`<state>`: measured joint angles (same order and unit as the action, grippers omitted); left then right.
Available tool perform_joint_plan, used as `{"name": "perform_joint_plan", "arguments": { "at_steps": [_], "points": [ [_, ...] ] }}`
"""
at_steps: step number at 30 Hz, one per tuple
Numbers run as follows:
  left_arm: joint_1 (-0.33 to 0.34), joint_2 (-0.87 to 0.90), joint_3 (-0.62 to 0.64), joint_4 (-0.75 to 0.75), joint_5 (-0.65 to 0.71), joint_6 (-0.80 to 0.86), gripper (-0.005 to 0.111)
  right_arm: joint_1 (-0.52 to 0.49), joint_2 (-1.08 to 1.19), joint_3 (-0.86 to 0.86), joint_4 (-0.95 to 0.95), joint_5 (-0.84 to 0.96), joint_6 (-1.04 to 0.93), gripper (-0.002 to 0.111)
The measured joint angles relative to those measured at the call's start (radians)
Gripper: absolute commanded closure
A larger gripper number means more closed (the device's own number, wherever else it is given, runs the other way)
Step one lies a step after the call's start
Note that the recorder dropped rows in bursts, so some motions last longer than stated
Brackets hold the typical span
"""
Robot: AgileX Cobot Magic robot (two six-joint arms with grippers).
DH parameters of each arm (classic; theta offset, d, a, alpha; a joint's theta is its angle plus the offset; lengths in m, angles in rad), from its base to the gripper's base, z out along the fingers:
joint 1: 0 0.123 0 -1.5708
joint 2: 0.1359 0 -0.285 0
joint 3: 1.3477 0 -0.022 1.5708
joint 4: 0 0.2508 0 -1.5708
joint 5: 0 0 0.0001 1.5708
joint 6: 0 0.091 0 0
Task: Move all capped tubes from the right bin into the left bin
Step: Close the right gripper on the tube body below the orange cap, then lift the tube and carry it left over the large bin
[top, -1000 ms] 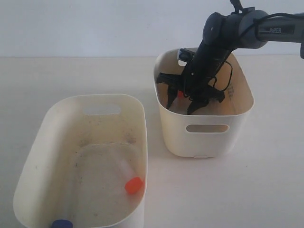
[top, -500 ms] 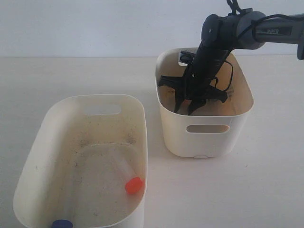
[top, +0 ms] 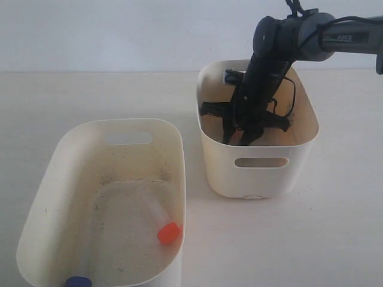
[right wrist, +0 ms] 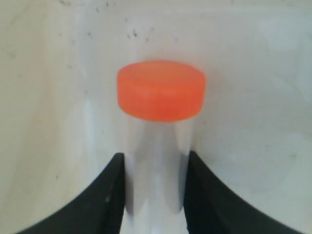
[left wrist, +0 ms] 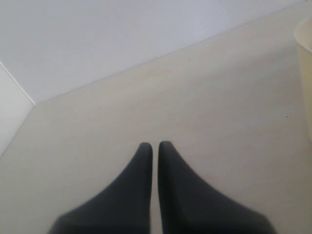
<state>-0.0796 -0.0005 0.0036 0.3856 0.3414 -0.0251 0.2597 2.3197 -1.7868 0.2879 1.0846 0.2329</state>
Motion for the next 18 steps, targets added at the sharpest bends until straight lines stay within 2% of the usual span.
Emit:
{"name": "perform_joint_plan", "arguments": {
  "at_steps": [18],
  "points": [
    [0.000, 0.000, 0.000, 0.000, 0.000, 0.000, 0.102, 0.022, -0.203, 0.019, -0.028, 0.130, -0.049, 0.108]
  ]
}}
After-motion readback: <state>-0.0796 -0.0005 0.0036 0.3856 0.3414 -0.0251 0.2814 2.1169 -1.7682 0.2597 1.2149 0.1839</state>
